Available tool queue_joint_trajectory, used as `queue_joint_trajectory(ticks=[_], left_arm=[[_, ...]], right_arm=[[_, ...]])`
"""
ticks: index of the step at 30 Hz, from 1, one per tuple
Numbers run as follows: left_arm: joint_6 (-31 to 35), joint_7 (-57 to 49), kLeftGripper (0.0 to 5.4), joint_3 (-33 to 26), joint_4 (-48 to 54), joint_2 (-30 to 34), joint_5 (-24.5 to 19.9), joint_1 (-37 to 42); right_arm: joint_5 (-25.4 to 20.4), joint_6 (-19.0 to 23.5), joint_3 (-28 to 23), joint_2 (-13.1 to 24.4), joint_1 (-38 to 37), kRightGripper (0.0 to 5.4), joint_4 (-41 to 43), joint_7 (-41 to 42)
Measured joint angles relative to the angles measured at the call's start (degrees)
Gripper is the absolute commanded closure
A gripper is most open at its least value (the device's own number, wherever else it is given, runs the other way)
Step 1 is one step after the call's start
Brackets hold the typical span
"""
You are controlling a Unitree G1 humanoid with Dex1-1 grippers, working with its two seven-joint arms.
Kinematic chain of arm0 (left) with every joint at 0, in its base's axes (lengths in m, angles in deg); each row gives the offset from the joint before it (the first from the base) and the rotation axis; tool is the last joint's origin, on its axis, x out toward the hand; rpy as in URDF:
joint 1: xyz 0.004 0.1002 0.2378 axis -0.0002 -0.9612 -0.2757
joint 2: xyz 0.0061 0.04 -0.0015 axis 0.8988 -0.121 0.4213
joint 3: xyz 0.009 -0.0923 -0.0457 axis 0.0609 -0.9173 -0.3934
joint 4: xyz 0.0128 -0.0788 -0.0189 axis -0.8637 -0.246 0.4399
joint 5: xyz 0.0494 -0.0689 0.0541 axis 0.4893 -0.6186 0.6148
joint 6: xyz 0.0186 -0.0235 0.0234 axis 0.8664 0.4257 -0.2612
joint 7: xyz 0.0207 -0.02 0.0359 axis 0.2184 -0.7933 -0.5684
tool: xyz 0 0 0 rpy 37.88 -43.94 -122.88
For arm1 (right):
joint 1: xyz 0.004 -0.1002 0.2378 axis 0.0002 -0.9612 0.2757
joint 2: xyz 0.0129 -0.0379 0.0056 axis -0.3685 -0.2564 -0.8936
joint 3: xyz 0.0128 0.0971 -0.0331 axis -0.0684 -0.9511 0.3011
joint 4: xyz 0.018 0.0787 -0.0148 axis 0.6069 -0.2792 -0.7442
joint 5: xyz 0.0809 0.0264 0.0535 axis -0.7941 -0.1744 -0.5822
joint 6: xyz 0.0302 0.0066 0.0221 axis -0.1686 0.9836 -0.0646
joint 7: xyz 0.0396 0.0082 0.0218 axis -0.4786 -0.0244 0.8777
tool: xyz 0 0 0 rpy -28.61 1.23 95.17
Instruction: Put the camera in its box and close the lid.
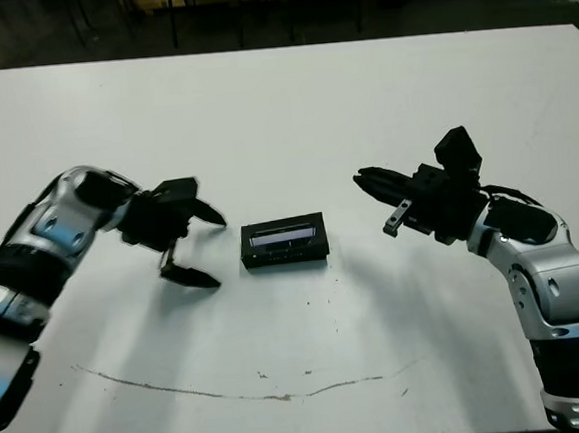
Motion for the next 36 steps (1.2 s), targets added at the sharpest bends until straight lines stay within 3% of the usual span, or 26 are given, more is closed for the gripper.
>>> queue_joint_trajectory(ticks=[6,10,13,17,20,25,30,36], left_arm=[[4.5,1.3,0.02,-3.0,8.7,7.0,-1.6,-4.7],[7.0,-7.7,0.18,-13.4,16.2,9.7,-6.1,-8.9],[8.9,-22.7,0.62,-21.6,23.9,5.9,-8.7,-14.8],[10.0,-43.4,1.33,-27.0,35.5,-6.8,-11.1,-22.9],[10.8,-54.3,1.91,-26.8,42.4,-15.9,-12.1,-26.6],[19.6,-66.8,2.88,-24.6,50.4,-26.2,-14.3,-26.8],[26.8,-71.9,3.83,-20.2,51.3,-30.9,-15.1,-26.8],[31.8,-75.1,4.98,-13.0,48.7,-33.7,-12.7,-26.2]], right_arm=[[0.0,0.2,0.2,-0.1,0.5,5.4,0.0,-0.2],[0.1,0.1,0.4,-0.4,0.8,5.4,-0.4,-0.5],[0.1,0.1,0.4,-0.7,0.9,5.4,-0.7,-0.7],[0.6,0.1,0.5,-1.0,0.9,5.4,-1.1,-1.1],[1.3,-0.3,0.6,-1.5,0.9,5.4,-1.2,-1.7],[1.1,-0.9,-0.1,-2.0,0.9,5.4,-1.3,-2.2],[2.4,-2.3,-1.2,-2.2,0.9,5.4,-1.3,-4.3],[2.5,-5.5,-2.4,-2.2,0.8,5.4,-3.5,-3.9]])
